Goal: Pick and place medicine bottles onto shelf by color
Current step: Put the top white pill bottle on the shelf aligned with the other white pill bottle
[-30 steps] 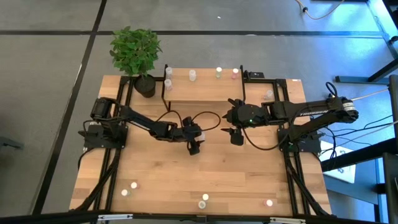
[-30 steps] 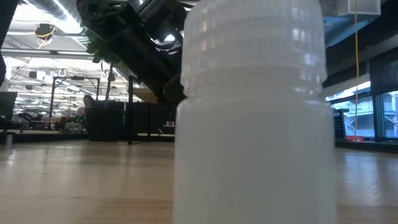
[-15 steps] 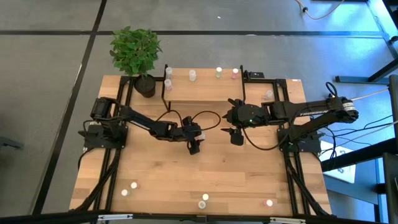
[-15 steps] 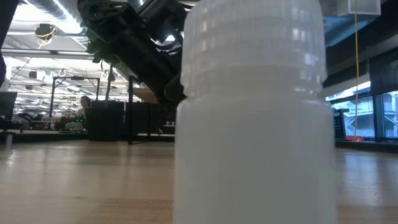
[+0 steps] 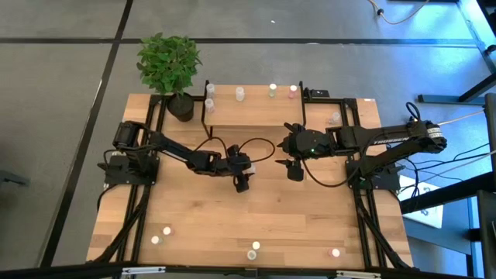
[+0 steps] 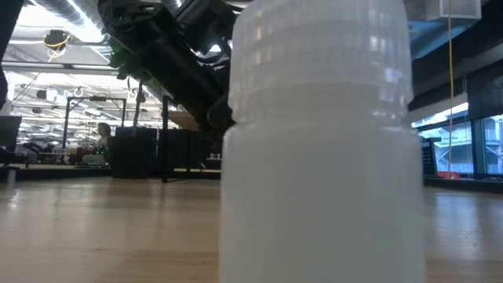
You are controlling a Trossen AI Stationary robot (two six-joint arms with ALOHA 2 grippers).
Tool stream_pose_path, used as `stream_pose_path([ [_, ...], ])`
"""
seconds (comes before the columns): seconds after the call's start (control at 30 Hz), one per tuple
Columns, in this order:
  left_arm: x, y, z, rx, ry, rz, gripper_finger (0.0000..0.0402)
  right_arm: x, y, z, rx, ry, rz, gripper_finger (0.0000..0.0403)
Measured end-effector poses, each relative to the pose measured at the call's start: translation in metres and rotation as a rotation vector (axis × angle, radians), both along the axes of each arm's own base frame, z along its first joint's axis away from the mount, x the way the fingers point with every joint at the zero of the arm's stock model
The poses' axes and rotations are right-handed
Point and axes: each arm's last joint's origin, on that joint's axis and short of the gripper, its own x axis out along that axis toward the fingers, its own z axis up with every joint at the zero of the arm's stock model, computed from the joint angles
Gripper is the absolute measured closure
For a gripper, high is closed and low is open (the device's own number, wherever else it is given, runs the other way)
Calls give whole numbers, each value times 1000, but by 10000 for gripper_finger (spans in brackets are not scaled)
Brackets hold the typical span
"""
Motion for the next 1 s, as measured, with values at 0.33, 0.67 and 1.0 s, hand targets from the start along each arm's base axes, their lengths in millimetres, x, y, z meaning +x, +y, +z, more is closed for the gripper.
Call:
stream_pose_path([
  [0.33,-2,0,-2,9,33,6,177,0,0,0,0,0,0,142],
  [0.67,-2,1,-2,16,33,11,178,0,0,0,0,0,0,142],
  [1.0,-2,1,-2,17,34,11,219,0,0,0,1,0,-1,142],
])
